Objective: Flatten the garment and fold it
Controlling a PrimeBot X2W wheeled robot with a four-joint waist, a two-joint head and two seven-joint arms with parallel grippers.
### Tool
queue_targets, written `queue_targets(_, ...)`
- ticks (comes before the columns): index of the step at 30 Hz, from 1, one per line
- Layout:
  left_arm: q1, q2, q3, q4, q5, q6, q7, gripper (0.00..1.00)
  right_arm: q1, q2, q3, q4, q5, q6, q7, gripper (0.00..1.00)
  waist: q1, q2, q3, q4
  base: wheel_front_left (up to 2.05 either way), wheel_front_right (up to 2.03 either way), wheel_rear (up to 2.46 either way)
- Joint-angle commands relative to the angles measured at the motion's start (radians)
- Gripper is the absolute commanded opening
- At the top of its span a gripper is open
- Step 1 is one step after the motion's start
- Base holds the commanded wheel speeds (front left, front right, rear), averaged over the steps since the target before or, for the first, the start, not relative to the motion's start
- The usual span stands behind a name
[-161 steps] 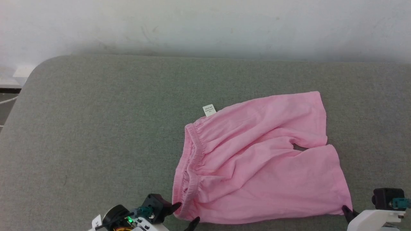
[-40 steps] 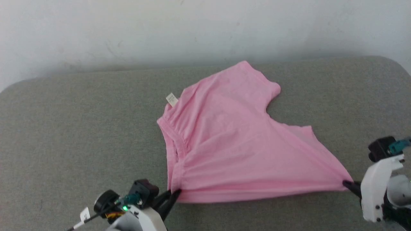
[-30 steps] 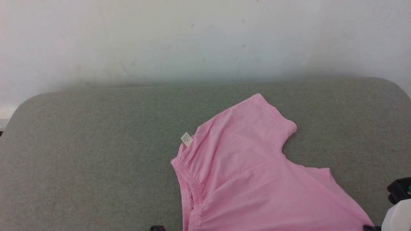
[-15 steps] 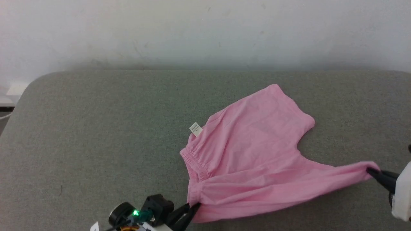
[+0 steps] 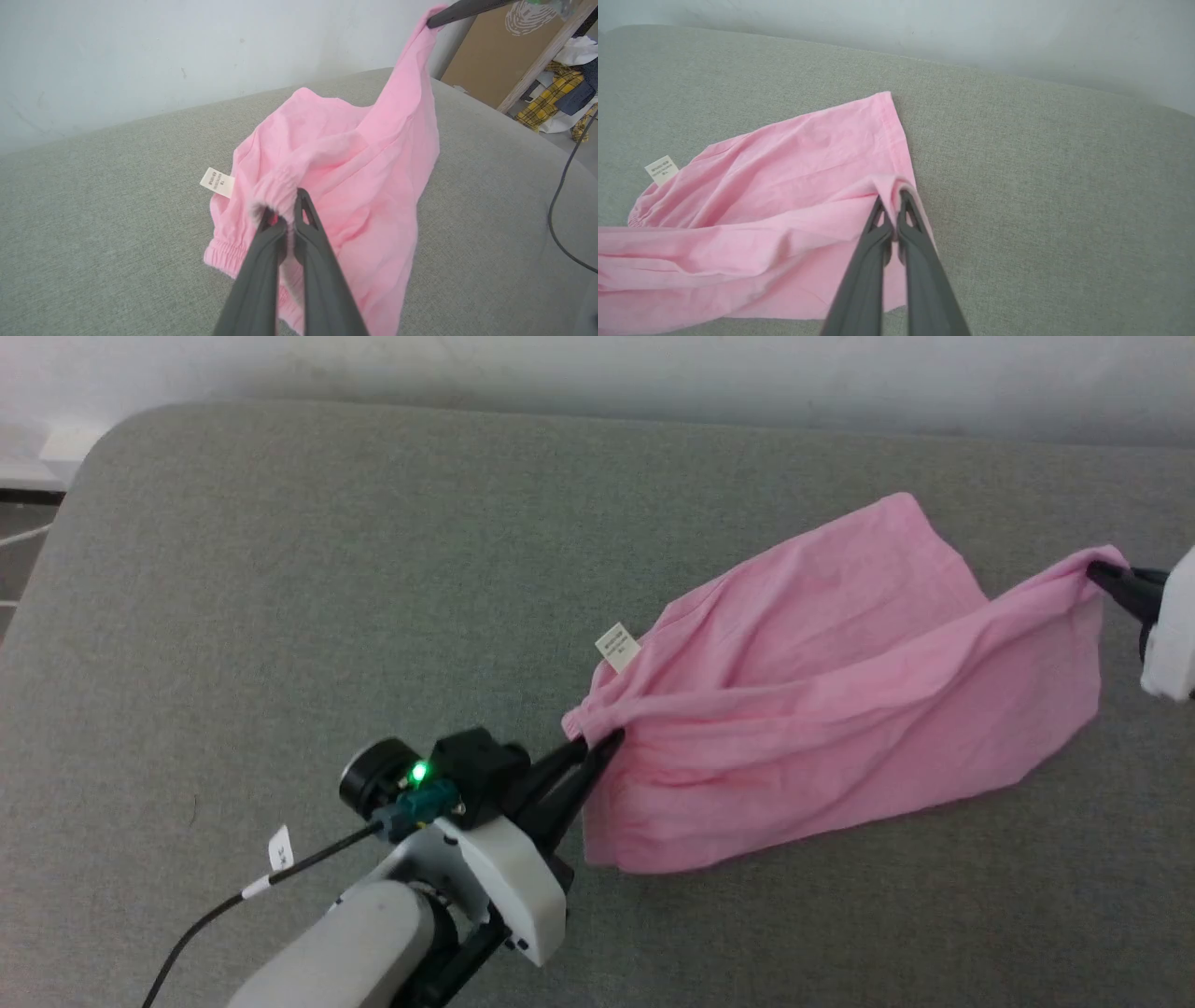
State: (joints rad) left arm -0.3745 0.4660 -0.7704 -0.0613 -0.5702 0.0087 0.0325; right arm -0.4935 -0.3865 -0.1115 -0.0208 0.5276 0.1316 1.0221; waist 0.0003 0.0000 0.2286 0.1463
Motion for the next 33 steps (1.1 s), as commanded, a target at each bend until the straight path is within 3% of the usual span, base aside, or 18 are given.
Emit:
queue_targets(1, -0.034, -0.016, 0.009, 0.020, 0.004, -0.010, -0.015, 0.00, -0.048, 0.005, 0.014, 0.034, -0.022, -0.001, 0.004, 0.00, -0.0003, 0.0000, 0.097, 0.067, 0.00, 0.00, 0.00)
queue_targets(7, -0.141, -0.082, 0.027, 0.115, 0.003, -0.040, -0.069, 0.00, -0.224, -0.015, 0.080, 0.204, -0.121, -0.001, -0.025, 0.00, -0.0003, 0.0000, 0.172, 0.099, 0.00, 0.00, 0.00)
queue_targets(15, -0.218, -0.144, 0.024, 0.220, 0.012, -0.065, -0.133, 0.00, -0.391, -0.035, 0.135, 0.403, -0.215, -0.001, -0.153, 0.00, -0.0003, 0.0000, 0.227, 0.132, 0.00, 0.00, 0.00)
queue_targets(33, -0.275, -0.215, -0.014, 0.378, 0.030, -0.079, -0.202, 0.00, -0.498, -0.056, 0.252, 0.688, -0.245, -0.001, -0.398, 0.00, -0.0003, 0.0000, 0.257, 0.154, 0.00, 0.00, 0.00)
